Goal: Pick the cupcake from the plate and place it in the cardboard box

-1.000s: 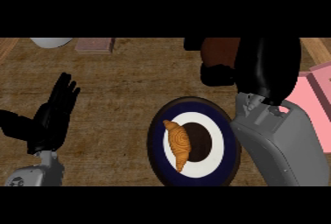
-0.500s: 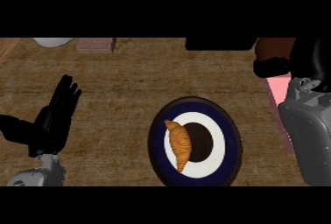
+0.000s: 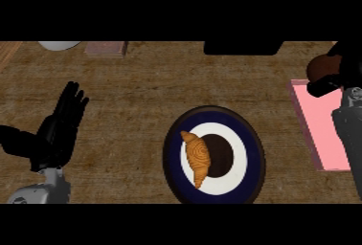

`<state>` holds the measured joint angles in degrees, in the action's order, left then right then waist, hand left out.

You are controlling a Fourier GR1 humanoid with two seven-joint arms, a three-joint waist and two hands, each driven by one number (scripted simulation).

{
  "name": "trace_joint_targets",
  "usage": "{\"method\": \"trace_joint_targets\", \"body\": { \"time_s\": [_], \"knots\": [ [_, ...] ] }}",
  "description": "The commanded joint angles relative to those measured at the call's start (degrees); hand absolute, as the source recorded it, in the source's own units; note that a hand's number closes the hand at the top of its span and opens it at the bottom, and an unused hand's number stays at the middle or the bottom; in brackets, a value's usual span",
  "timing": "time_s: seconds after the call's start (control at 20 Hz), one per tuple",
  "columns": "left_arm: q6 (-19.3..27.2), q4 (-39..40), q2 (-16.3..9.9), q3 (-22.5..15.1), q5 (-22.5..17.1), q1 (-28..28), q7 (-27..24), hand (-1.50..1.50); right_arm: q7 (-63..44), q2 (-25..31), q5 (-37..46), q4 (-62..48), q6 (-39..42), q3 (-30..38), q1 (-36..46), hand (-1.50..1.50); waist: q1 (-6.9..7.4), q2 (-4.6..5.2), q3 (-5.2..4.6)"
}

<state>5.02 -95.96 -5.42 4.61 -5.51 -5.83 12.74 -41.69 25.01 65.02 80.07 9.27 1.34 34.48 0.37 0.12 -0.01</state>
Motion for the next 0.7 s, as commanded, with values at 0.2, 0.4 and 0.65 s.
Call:
{"method": "trace_joint_targets", "body": {
  "time_s": [0.2, 0.4, 0.65],
  "knots": [
    [0.36, 0.43, 0.47, -0.20, 0.24, -0.64, 0.09, 0.00, 4.28, 1.14, -6.14, -13.54, 7.59, 5.15, -0.49, -1.50, -0.01, -0.02, 0.02],
    [0.51, 0.19, 0.54, -0.47, 0.01, -1.85, 1.88, 0.00, 14.38, 2.90, -6.66, -19.40, -6.80, 9.08, 0.37, -1.50, 0.24, 0.11, 0.06],
    [-1.31, -1.44, -1.09, 0.58, -1.06, 0.15, 1.14, 0.00, 18.34, -0.78, -6.63, -9.65, -22.53, 9.82, -0.31, -1.50, 0.31, -0.10, 0.10]
  ]
}}
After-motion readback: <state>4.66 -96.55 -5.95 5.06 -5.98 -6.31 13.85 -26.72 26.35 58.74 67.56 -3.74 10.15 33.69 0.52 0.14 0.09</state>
